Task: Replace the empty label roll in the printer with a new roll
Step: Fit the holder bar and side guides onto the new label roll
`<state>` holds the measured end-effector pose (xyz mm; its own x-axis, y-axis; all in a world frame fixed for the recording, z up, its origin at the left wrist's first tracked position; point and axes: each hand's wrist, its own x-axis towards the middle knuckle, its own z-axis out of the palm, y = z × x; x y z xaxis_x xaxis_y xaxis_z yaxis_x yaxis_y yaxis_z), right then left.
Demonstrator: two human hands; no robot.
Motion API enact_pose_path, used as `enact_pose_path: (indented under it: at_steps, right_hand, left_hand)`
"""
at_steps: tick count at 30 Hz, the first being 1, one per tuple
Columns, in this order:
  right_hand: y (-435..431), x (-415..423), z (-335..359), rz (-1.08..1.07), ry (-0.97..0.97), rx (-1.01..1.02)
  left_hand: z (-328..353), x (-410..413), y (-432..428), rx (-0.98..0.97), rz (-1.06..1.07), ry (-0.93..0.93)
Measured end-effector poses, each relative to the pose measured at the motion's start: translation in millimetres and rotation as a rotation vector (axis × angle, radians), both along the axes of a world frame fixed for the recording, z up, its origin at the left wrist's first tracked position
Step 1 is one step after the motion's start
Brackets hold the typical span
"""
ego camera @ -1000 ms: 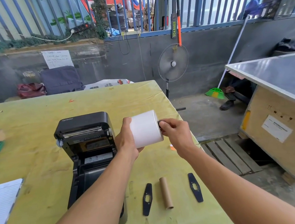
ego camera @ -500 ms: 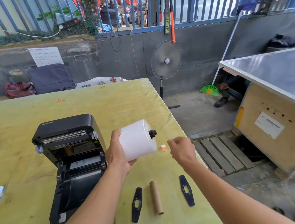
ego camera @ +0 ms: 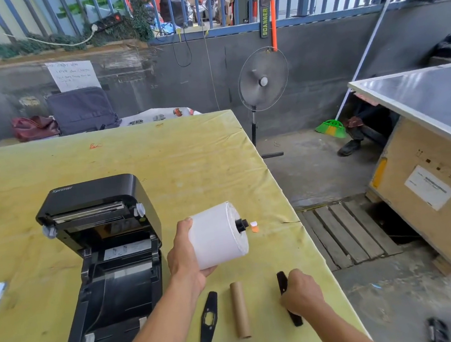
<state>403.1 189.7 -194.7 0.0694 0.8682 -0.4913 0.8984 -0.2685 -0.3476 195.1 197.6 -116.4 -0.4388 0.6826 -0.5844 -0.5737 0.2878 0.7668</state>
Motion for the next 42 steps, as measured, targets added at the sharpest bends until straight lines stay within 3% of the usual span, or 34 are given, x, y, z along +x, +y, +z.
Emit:
enact_pose_path:
  at_steps: [5, 11, 20, 22, 29, 38, 42]
  right_hand:
    - [9.3, -8.4, 15.4, -0.113, 0.247, 0.067]
    - [27.3, -35.8, 85.8, -0.199, 0.582, 0.389]
    - [14.2, -65.6, 123.3, 0.07, 0.544, 0.615]
    - [11.8, -66.4, 124.6, 0.099, 0.541, 0.618]
    - [15.2, -52.4, 137.5, 0.031, 0.803, 0.434]
    - [17.0, -51.3, 138.0, 0.008, 0.912, 0.422]
    - [12.6, -57.7, 134.7, -0.17, 1.027, 0.331]
  left_hand:
    - [-0.5, -2.1, -6.1, -0.024, -0.003, 0.007]
    - [13.9, -5.1, -12.4, -0.031, -0.02, 0.017]
    - [38.7, -13.1, -7.3, -0.009, -0.047, 0.052]
    - [42.4, -16.7, -5.5, 0.002, -0.061, 0.065]
    - [46.2, -27.7, -2.6, 0.024, -0.123, 0.094]
    - [52.9, -25.3, 0.9, 0.051, -0.178, 0.111]
    - [56.4, -18.8, 1.0, 0.046, -0.133, 0.109]
